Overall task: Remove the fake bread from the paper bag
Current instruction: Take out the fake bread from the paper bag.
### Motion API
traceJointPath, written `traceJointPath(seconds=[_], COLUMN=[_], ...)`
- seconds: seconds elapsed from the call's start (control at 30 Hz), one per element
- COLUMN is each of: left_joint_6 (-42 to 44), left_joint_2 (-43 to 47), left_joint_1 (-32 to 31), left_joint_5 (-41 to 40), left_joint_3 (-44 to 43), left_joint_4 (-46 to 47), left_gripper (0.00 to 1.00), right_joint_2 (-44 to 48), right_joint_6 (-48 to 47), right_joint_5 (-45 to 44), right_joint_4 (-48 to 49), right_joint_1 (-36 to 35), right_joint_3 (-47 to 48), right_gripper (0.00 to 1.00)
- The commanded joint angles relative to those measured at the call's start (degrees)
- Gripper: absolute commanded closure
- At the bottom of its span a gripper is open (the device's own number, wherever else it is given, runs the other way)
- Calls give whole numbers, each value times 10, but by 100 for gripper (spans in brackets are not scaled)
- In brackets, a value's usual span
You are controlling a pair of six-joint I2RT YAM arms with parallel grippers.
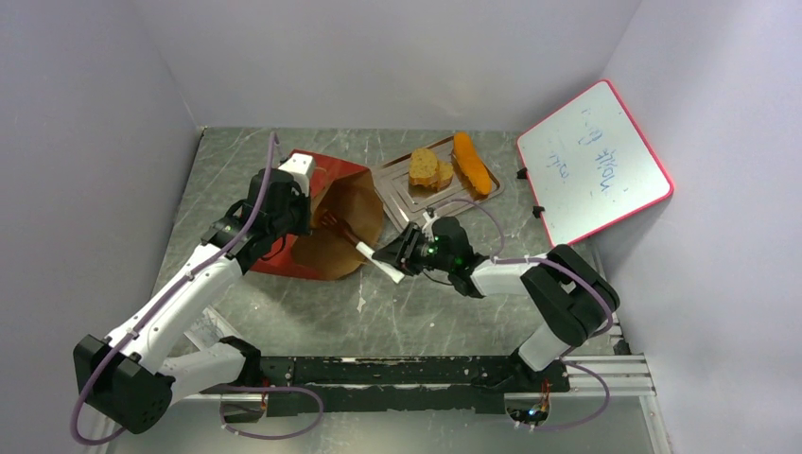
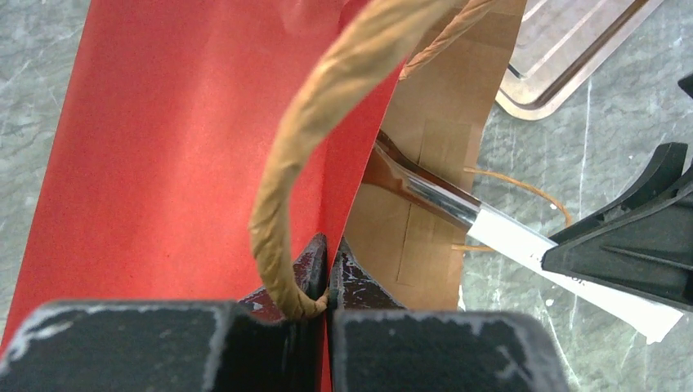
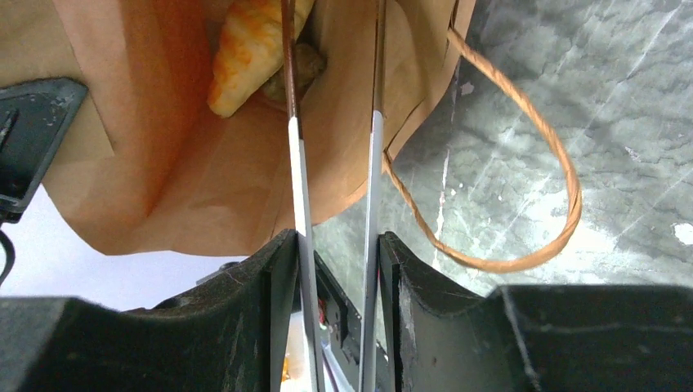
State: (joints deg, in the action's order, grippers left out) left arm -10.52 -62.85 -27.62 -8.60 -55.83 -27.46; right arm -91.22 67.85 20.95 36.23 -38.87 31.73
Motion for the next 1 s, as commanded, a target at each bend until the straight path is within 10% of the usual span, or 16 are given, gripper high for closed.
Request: traceJointPath(seconds=[0.0, 0.97], left_joint_6=[14, 30], left_joint_2=[10, 21], left_joint_1=[-7, -8], left_joint_5=[29, 63], left_joint_3=[-25, -45], left_joint_4=[-17, -72], left_gripper=[93, 93], right_joint_2=[7, -85], right_joint_6=[-19, -14], right_joint_5=[34, 79], right_joint_4=[21, 100], right_joint_1=[13, 17], right_joint_3=[15, 37], right_gripper=[57, 57])
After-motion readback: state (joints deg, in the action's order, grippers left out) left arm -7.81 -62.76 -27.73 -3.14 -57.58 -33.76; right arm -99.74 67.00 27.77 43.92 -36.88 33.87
